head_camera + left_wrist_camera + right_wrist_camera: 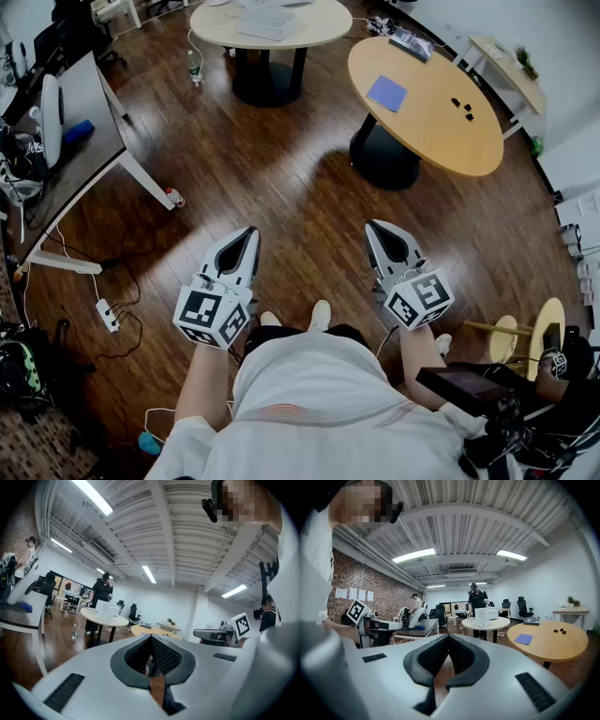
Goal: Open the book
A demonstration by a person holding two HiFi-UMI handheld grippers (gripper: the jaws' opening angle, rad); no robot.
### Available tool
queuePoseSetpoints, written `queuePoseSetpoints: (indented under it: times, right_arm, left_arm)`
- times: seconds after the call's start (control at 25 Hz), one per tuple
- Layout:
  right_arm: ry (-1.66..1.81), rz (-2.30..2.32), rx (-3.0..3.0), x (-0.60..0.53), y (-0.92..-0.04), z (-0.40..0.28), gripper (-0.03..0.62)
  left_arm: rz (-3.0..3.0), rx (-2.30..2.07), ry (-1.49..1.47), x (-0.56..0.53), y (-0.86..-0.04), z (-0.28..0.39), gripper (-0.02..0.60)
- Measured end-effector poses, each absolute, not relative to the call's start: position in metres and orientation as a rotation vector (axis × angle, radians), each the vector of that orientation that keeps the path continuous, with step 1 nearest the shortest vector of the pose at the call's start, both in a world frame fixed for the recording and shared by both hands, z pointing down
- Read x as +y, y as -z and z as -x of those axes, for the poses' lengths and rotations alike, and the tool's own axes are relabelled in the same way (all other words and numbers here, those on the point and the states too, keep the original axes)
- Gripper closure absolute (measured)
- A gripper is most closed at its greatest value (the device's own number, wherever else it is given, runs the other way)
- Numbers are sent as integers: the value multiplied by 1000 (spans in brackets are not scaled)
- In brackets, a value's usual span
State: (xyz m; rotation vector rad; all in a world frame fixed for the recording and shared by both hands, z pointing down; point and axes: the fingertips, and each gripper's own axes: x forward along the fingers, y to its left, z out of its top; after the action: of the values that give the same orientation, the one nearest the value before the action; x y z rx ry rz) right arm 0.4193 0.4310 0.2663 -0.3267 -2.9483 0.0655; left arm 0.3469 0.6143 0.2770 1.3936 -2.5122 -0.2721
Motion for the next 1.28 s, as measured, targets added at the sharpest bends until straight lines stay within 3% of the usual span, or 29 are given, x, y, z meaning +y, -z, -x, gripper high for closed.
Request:
queuePoseSetpoints:
  times: [0.68,1.28]
  right_arm:
    - [-170,361,-2940,431,-295,-340,591]
    - [-168,437,-2963,281,-298,-250,591]
  left_arm:
    - [-1483,-2471,221,596,-284,-283,572]
    - [-1419,-2530,199,451,-271,-190,572]
